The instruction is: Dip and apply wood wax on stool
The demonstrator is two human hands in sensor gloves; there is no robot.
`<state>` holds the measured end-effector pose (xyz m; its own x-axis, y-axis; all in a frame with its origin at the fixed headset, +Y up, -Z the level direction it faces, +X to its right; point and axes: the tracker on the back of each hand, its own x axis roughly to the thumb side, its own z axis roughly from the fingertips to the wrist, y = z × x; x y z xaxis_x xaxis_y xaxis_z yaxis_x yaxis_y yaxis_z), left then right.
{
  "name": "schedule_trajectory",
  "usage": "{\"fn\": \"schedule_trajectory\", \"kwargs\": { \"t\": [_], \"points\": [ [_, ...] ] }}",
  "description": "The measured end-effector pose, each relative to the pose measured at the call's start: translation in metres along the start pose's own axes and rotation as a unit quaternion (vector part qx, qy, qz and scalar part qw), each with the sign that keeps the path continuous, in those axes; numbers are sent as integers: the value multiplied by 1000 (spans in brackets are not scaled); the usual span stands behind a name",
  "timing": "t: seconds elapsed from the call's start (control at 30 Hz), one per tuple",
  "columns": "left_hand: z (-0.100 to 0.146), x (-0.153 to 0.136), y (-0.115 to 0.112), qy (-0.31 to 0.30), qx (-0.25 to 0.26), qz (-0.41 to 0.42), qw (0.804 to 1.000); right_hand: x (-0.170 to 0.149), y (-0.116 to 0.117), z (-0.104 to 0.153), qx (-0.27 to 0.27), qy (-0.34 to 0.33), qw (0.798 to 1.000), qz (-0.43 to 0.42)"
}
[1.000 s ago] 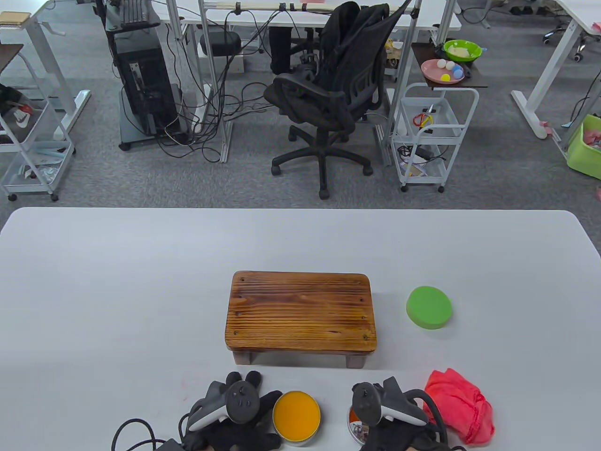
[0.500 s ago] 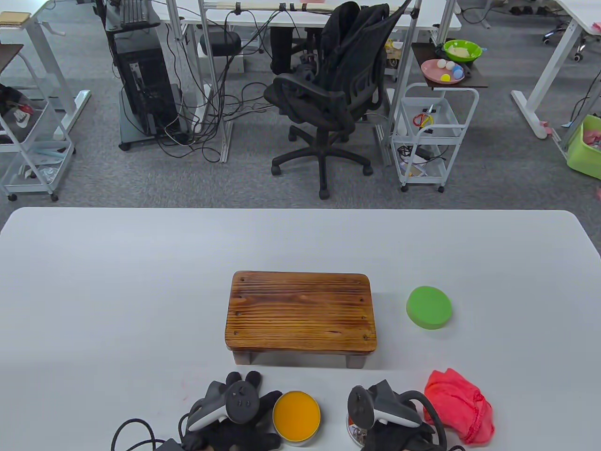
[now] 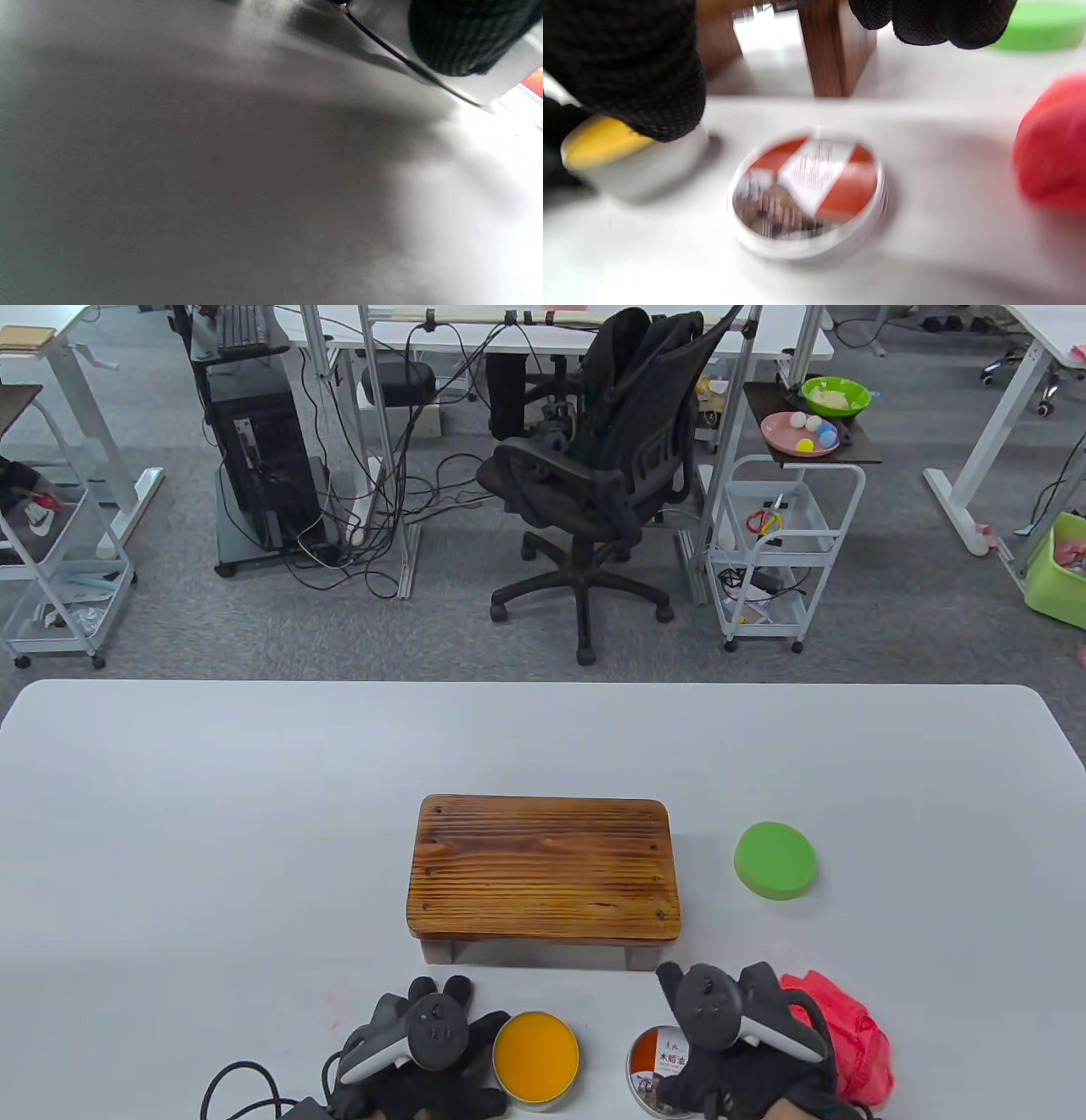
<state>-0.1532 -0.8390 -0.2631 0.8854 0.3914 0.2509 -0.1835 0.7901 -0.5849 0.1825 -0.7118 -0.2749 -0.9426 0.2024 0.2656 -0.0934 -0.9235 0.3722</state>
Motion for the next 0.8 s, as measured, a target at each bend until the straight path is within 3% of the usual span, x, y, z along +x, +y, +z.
{"fn": "schedule_trajectory", "kwargs": {
  "t": [0.1, 0.2, 0.37, 0.6, 0.8],
  "points": [
    [0, 0, 0, 0, 0, 0, 1000, -18, -44, 2, -57, 21, 998, -21],
    [0, 0, 0, 0, 1, 0, 1000, -40, -75, -9, -81, 49, 995, -42],
    [0, 0, 0, 0, 1, 1, 1000, -80, -104, -57, -94, 121, 987, -48],
    [0, 0, 0, 0, 1, 1, 1000, -136, -88, -132, -45, 219, 972, -71],
    [0, 0, 0, 0, 1, 1, 1000, -167, -59, -166, -1, 274, 958, -83]
  ]
}}
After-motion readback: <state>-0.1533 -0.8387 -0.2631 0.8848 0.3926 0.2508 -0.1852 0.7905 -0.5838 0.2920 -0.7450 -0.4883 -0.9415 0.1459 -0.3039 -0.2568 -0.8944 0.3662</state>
